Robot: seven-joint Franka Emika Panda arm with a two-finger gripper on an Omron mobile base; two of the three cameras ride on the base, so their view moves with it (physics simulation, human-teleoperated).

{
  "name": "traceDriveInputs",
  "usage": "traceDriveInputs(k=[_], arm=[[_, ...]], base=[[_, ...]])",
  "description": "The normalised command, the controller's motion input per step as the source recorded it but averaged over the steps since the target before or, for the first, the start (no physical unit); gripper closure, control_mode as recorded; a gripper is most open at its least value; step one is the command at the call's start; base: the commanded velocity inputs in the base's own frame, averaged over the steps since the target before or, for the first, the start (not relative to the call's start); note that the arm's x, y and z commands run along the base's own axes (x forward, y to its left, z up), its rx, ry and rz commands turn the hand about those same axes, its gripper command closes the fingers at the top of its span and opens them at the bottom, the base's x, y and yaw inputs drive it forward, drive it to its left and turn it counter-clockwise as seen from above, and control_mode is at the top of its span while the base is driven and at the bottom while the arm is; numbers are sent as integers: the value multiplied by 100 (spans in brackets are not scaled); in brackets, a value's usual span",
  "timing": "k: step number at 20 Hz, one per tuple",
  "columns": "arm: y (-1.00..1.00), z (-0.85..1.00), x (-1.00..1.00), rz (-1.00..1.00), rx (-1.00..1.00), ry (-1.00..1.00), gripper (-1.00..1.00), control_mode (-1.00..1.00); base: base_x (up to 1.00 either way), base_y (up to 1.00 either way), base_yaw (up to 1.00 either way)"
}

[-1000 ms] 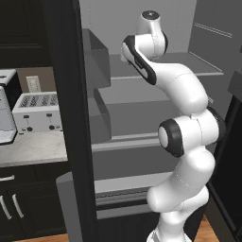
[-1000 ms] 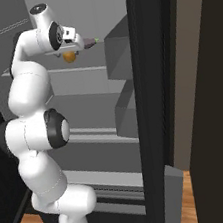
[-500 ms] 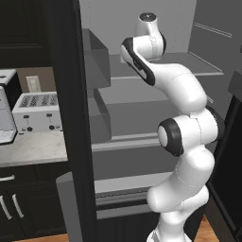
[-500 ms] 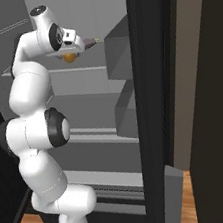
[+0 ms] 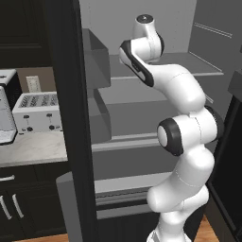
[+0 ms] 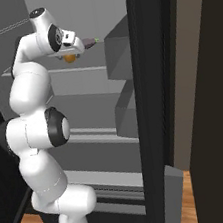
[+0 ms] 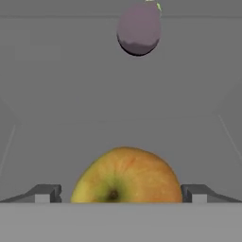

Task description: Pick up the orange and apple from the fridge and place one fruit on each plate on the dining counter.

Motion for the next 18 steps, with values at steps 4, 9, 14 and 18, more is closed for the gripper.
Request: traceDriveInputs(k=[4,9,14,18], arm=[[-2,-59,11,-7,0,0,-100,-100],[-7,-99,14,-8,-1,0,100,-100],[-32,-100,20,-5,0,0,100,-100],[-44,-85,7,-3,0,-4,100,-100]], base=[[0,0,0],[0,0,0],[0,0,0],[0,0,0]])
